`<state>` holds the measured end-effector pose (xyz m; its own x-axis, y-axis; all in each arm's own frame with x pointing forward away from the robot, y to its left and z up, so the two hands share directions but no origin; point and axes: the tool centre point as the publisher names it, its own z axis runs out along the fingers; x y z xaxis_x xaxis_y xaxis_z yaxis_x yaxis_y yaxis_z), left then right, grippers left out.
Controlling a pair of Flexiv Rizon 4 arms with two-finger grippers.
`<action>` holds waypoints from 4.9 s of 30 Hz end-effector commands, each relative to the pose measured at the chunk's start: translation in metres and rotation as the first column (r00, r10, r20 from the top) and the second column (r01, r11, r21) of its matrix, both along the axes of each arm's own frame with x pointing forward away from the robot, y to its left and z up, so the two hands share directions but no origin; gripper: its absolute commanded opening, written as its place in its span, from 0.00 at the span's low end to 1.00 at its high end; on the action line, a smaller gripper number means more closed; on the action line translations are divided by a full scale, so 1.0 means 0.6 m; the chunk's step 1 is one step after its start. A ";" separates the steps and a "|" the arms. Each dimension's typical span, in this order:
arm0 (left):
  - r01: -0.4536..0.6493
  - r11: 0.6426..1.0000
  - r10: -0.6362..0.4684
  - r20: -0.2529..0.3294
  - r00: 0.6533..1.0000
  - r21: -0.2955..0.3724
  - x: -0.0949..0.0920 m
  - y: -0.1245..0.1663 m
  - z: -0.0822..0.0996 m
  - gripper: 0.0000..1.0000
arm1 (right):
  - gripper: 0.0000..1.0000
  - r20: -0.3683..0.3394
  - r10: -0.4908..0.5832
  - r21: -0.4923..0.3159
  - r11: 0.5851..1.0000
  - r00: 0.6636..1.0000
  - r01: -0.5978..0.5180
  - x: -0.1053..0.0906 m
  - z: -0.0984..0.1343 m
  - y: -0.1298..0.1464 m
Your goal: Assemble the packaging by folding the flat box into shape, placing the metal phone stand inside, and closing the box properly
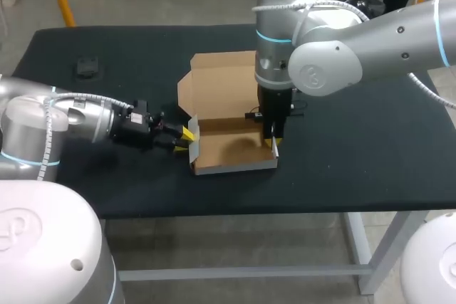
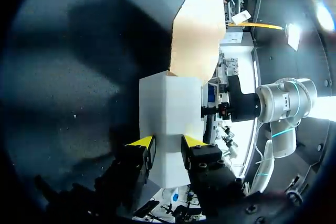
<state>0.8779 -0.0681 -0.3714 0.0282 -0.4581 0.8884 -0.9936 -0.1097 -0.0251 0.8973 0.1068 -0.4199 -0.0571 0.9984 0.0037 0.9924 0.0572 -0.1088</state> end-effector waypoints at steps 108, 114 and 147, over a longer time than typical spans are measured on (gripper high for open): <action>0.033 0.502 -0.037 -0.017 0.999 0.864 0.010 -0.034 -0.073 0.09 | 0.00 -0.005 0.001 -0.004 1.000 1.000 -0.001 0.002 0.002 0.003; 0.029 0.470 -0.035 -0.014 0.999 0.882 0.011 -0.034 -0.080 0.04 | 0.00 -0.005 0.001 -0.004 1.000 1.000 -0.001 0.002 0.002 0.003; -0.022 0.391 -0.044 0.042 0.998 0.920 0.000 -0.033 -0.079 0.00 | 1.00 0.091 0.063 0.079 0.994 0.994 -0.070 -0.017 0.049 -0.008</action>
<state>0.8790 -0.0821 -0.4046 -0.0245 -0.9997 0.0006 -0.9887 0.0241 -0.1478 0.8954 0.1147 -0.3965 -0.1215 0.9916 0.0449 0.9916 0.1232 -0.0396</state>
